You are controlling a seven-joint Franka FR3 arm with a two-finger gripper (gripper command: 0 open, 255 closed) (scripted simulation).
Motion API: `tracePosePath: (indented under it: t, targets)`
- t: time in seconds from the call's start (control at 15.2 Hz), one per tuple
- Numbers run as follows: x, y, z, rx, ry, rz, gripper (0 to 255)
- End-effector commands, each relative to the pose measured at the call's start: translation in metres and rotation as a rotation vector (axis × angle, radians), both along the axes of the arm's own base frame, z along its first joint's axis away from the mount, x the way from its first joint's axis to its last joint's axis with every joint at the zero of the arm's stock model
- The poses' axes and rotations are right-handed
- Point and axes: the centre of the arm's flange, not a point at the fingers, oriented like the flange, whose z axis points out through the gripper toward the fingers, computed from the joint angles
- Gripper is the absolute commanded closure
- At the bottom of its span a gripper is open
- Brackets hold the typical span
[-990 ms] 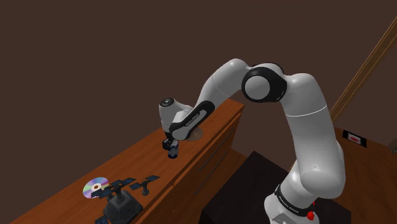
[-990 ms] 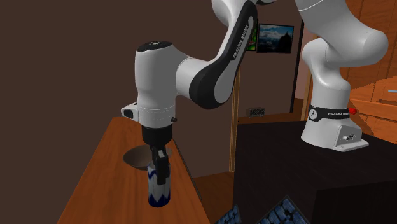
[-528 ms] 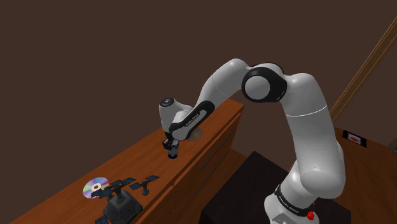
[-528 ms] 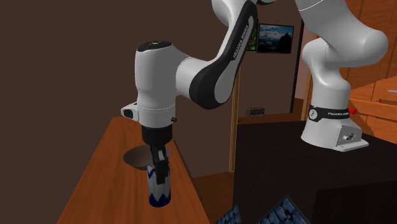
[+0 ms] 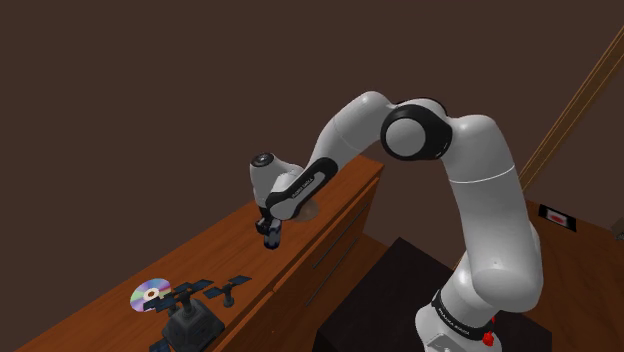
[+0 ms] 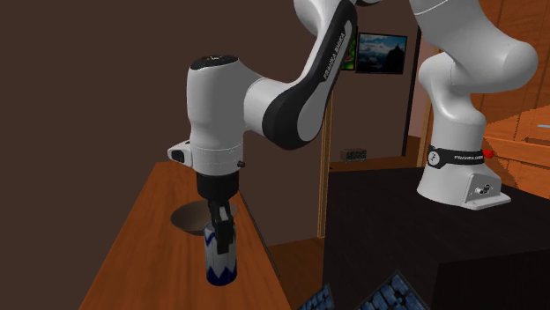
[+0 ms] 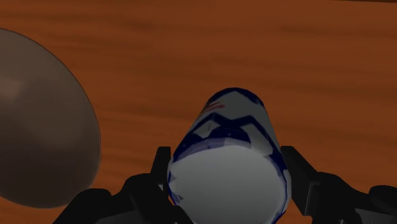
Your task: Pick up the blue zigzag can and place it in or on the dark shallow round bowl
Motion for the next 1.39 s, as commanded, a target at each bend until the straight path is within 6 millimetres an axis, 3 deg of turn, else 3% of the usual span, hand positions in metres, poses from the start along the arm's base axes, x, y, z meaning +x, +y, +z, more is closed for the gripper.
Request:
tracePosePath:
  t: [0.0,1.32]
  targets:
    - [0.000,-0.001,0.007,-0.001,0.000,-0.001,255]
    - [0.000,-0.001,0.113,-0.001,0.000,-0.001,255]
